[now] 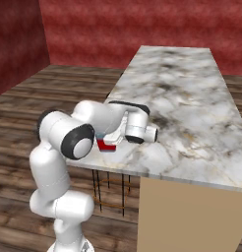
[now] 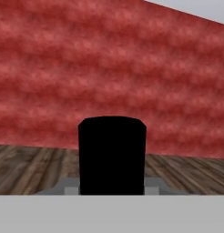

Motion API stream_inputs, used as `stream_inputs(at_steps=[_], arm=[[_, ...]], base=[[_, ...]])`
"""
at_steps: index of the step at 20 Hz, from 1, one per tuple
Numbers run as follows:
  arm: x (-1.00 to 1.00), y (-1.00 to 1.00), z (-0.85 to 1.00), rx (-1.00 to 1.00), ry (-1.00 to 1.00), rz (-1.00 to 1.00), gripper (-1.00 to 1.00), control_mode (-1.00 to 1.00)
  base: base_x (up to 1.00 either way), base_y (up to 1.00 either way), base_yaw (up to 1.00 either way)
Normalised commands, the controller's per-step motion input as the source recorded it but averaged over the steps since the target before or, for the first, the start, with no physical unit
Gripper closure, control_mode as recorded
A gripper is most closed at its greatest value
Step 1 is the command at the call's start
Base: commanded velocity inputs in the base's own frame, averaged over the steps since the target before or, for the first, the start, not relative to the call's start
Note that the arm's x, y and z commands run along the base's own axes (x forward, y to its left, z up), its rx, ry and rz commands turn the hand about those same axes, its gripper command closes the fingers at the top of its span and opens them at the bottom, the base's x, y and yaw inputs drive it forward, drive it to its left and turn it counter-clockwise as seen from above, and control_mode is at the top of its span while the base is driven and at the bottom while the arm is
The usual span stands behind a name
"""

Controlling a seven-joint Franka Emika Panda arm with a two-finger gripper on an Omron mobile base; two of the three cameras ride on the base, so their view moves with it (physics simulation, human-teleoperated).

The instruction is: Move the drinks to the dining counter.

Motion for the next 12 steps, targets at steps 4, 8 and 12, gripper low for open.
stream_inputs(at_steps=[4,8,12], arm=[[0.26,0.03,-0.11,0.03,0.01,0.00,1.00,-1.00],[0.15,0.05,-0.18,0.00,0.00,0.00,1.00,-1.00],[0.18,0.09,-0.19,0.01,0.00,0.00,1.00,-1.00]], base=[[0.00,0.00,0.00],[0.00,0.00,0.00],[0.00,0.00,0.00]])
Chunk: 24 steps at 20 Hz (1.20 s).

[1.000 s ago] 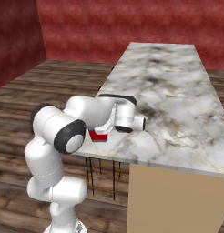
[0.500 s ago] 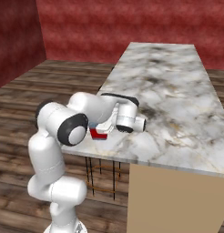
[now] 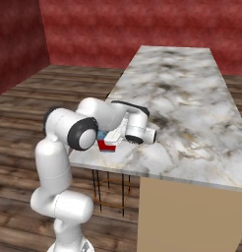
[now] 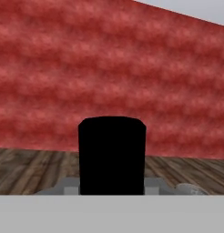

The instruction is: Move the drinks to the dining counter.

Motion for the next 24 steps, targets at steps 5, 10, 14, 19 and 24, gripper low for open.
stream_inputs(at_steps=[5,10,14,19,24], arm=[[0.17,0.08,-0.27,0.04,0.00,0.01,1.00,-1.00],[0.15,0.03,-0.19,0.02,0.00,0.00,1.00,-1.00],[0.05,0.01,-0.30,0.01,0.00,0.00,1.00,-1.00],[0.00,0.01,-0.44,0.01,0.00,0.01,1.00,-1.00],[0.01,0.00,-0.20,0.05,0.00,0.03,-1.00,-1.00]], base=[[0.00,0.00,0.00],[0.00,0.00,0.00],[0.00,0.00,0.00],[0.00,0.00,0.00],[0.00,0.00,0.00]])
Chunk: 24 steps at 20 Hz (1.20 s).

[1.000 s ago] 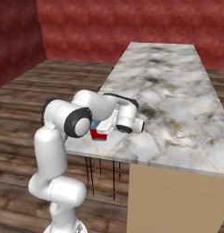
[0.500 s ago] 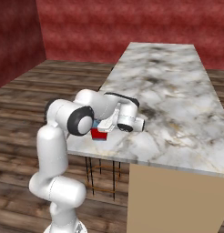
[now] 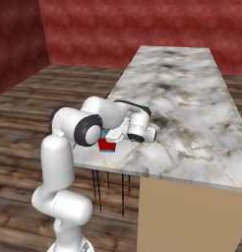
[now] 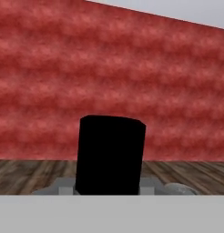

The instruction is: Move the drinks to the dining counter.

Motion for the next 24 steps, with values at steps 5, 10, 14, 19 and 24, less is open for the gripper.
stream_inputs(at_steps=[5,10,14,19,24], arm=[[0.07,0.00,-0.10,0.03,0.00,0.04,-1.00,-1.00],[0.00,0.00,-0.02,0.00,0.00,0.04,-1.00,-1.00],[0.00,-0.02,0.00,0.00,0.00,0.01,-1.00,-1.00],[0.00,-0.17,0.05,0.00,0.02,0.00,-1.00,-1.00],[0.00,-0.28,0.27,-0.01,0.08,0.00,-1.00,-1.00]], base=[[0.00,0.00,0.00],[0.00,0.00,0.00],[0.00,0.00,0.00],[0.00,0.00,0.00],[0.00,0.00,0.00]])
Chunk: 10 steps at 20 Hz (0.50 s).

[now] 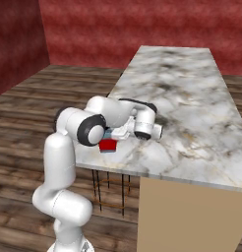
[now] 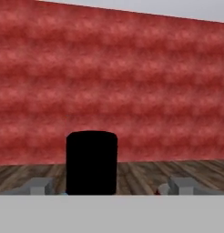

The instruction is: Move the drinks to the dining counter.

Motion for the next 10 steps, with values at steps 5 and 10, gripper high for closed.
stream_inputs(at_steps=[5,10], arm=[[0.00,-0.42,0.10,-0.03,0.12,0.00,-1.00,-1.00],[-0.02,-0.62,0.04,-0.18,0.08,0.00,-1.00,-1.00]], base=[[0.00,0.00,0.00],[0.00,0.00,0.00]])
